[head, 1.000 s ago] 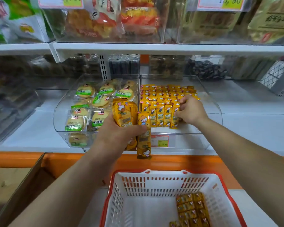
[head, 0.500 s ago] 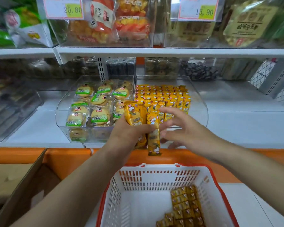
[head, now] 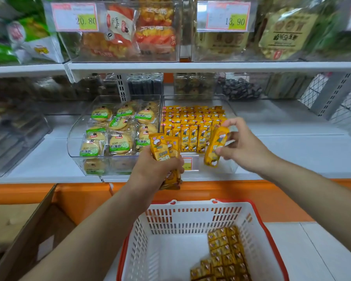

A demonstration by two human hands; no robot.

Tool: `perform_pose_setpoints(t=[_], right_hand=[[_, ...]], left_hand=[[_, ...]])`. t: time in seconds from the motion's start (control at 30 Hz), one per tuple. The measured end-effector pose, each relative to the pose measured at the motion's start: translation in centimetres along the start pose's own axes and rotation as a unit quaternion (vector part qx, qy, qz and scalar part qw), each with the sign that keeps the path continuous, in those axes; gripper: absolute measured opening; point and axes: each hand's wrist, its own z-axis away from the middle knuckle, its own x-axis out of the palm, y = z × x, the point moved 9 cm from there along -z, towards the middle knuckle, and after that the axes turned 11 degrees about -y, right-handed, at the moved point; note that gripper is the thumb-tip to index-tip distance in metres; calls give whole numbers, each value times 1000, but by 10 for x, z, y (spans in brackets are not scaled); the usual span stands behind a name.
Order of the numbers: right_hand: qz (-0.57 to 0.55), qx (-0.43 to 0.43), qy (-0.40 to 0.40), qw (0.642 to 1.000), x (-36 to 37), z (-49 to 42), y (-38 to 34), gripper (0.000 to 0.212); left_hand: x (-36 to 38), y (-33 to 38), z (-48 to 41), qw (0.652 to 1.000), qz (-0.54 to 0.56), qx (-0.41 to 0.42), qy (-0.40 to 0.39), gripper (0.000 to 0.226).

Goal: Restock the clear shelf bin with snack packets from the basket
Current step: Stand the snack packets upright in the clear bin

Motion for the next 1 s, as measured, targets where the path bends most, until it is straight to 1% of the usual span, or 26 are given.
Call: perform_pose_setpoints(t=[0.03,0.1,0.2,0.3,0.4,0.47,0.57,0.73,0.87,0.93,1.0], right_hand=[[14,-6,28,999,-11,-7,2,57],[51,-7,60,997,-25,-26,8,55],[129,24,85,988,-31,-57,22,54],[216,42,103,970,-24,-85,30,55],[215,77,71,971,-12,-107,46,53],[230,89,70,967,-11,-117,55,51],[239,106,75,962,-14,-129,65,51],[237,105,70,963,-13,-137,81,49],[234,107,72,964,-13,-140,84,49],[233,115,61,964,-14,-136,82,52],[244,119,31,962,-11,-128,74,65]], left_hand=[[-1,0,0,1000,5,0,2,42],[-3,0,-1,1000,13,0,2,41],[-5,3,-3,1000,19,7,5,35],[-10,6,-5,1000,18,16,12,29],[-18,8,-8,1000,5,16,9,24],[-25,8,-11,1000,2,12,7,22],[-35,6,-13,1000,4,4,7,27],[-42,6,-15,1000,4,3,16,24],[-40,6,-18,999,19,9,25,27],[-36,7,-19,999,26,14,22,26],[-31,7,-20,999,30,19,18,25]])
